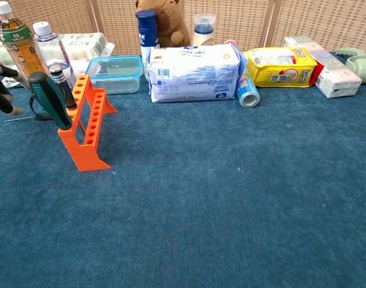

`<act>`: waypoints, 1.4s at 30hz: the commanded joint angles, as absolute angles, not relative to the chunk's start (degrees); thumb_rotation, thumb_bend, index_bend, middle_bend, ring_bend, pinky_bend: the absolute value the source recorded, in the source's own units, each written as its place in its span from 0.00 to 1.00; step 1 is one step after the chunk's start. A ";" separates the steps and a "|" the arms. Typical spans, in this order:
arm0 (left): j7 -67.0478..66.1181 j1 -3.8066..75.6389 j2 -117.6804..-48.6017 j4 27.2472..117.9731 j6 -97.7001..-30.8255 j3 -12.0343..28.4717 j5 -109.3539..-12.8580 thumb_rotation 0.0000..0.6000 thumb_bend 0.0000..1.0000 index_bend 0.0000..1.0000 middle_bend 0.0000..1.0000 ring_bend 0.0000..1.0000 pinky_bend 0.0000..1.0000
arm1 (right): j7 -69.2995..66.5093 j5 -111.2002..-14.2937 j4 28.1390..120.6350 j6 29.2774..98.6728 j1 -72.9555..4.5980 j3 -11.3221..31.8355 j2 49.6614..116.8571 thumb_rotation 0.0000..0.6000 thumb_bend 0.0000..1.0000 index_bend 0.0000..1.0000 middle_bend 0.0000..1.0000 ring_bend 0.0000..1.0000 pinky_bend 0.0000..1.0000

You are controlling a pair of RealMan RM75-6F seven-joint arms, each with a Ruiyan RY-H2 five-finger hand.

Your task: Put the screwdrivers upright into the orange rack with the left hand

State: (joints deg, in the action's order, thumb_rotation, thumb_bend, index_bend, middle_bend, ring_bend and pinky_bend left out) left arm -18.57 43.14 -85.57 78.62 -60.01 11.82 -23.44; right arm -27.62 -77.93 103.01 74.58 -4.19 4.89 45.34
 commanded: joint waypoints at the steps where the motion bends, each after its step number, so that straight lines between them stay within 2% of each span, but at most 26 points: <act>1: -20.33 43.97 -87.24 76.54 -58.54 12.51 -22.74 1.00 0.35 0.30 1.00 1.00 1.00 | -27.65 -77.78 102.98 74.47 -4.20 4.94 45.34 1.00 0.00 0.02 0.02 0.00 0.00; 15: -23.62 45.31 -92.04 68.77 -54.86 14.62 -23.51 1.00 0.37 0.33 1.00 1.00 1.00 | -27.56 -77.47 102.87 74.48 -4.05 5.08 45.35 1.00 0.00 0.02 0.02 0.00 0.00; 28: -25.50 45.55 -96.41 63.95 -54.60 15.72 -24.52 1.00 0.41 0.34 1.00 1.00 1.00 | -28.43 -77.53 102.62 74.34 -3.95 5.18 45.19 1.00 0.00 0.02 0.02 0.00 0.00; 42: -28.19 45.76 -99.08 61.39 -54.49 17.78 -23.79 1.00 0.42 0.40 1.00 1.00 1.00 | -29.83 -77.37 101.95 74.50 -3.67 5.39 44.97 1.00 0.00 0.02 0.02 0.00 0.00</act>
State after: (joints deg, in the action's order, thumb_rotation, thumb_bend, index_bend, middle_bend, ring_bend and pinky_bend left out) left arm -28.12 45.74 -98.99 61.49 -54.55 17.68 -23.85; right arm -29.83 -77.37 101.96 74.51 -3.67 5.39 44.97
